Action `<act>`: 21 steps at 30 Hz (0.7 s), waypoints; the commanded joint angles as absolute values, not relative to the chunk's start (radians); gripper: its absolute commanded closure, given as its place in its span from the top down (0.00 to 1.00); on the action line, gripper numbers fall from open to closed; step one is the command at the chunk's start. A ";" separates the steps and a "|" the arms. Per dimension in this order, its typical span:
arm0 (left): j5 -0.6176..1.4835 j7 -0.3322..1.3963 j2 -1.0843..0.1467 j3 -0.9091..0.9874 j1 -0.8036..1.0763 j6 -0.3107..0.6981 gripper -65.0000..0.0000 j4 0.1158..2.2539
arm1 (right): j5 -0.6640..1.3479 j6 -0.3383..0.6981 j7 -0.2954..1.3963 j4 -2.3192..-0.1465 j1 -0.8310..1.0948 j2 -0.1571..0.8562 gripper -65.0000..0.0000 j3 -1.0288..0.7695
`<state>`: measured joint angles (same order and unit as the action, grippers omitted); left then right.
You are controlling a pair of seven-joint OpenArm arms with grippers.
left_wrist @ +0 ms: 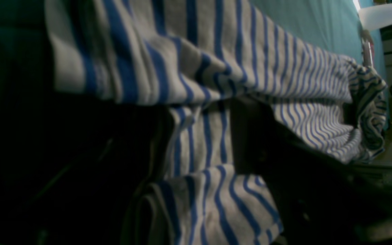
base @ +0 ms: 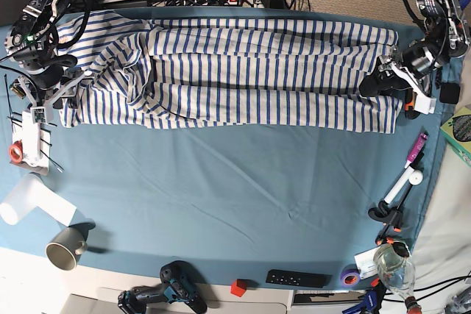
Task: Fold the T-shirt properly
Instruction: 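Grasp and tuck the loose fabric at the shirt's end with the left gripper, then lift the strip's end with the left gripper and fold it toward the right gripper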
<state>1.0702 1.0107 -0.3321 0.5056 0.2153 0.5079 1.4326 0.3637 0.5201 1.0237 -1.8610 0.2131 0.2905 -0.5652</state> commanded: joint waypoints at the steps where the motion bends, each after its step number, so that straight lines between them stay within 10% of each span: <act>1: 0.998 1.113 -0.311 0.487 0.236 0.468 0.53 1.413 | 0.369 0.518 1.000 -1.879 0.202 0.307 0.36 -0.570; 5: 0.998 1.105 -0.311 0.487 0.236 0.468 0.51 1.413 | 0.369 0.518 0.999 -1.879 0.202 0.307 0.36 -0.570; 13: 0.998 1.098 -0.311 0.487 0.235 0.498 0.02 1.413 | 0.369 0.518 1.000 -1.879 0.202 0.307 0.36 -0.570; 21: 1.000 1.073 -0.311 0.487 0.229 0.497 0.00 1.413 | 0.368 0.518 1.000 -1.879 0.203 0.307 0.36 -0.570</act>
<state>1.0176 1.0122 -0.3294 0.5045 0.2150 0.5396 1.4361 0.3637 0.5201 1.0237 -1.8610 0.2134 0.2905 -0.5652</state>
